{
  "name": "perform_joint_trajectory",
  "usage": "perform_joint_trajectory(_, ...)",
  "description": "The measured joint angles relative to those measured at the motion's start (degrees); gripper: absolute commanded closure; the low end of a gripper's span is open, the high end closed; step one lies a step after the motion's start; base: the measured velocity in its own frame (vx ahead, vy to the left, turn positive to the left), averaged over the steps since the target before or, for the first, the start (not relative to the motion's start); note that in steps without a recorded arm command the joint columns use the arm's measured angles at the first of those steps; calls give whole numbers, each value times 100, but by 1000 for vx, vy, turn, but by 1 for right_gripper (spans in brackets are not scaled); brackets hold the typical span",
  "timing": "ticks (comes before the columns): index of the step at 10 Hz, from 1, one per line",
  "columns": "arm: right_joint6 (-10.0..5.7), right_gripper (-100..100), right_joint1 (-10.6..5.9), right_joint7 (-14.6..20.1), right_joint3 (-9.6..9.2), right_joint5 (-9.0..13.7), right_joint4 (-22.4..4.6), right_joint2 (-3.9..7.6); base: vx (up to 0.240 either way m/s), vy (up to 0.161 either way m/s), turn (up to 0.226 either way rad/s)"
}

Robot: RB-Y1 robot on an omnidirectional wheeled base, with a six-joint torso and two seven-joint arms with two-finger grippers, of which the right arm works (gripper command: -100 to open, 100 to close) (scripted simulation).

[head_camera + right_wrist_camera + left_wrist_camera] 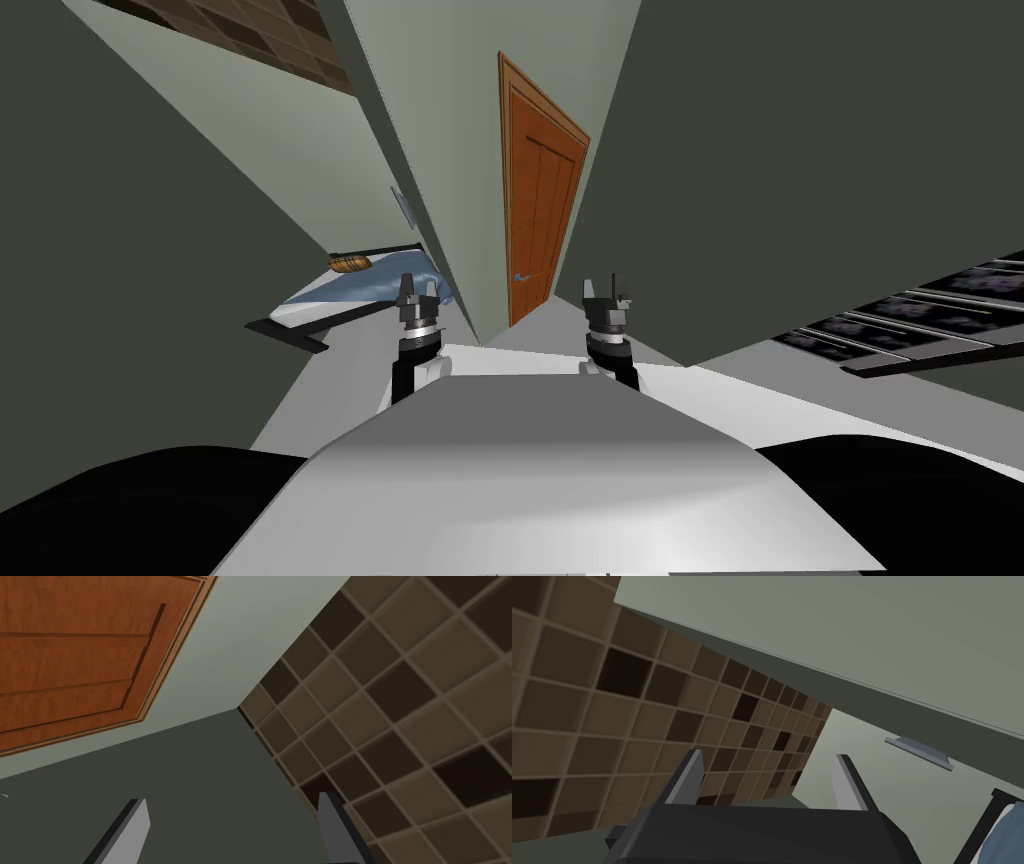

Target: Pull the door open

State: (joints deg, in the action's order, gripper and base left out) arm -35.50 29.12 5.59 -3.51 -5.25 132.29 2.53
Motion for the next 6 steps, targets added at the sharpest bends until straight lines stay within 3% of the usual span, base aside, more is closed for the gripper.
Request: perform_joint_trajectory(6, -180, -100, -275, 119, -43, 70, -928, 181, 98, -32, 103)
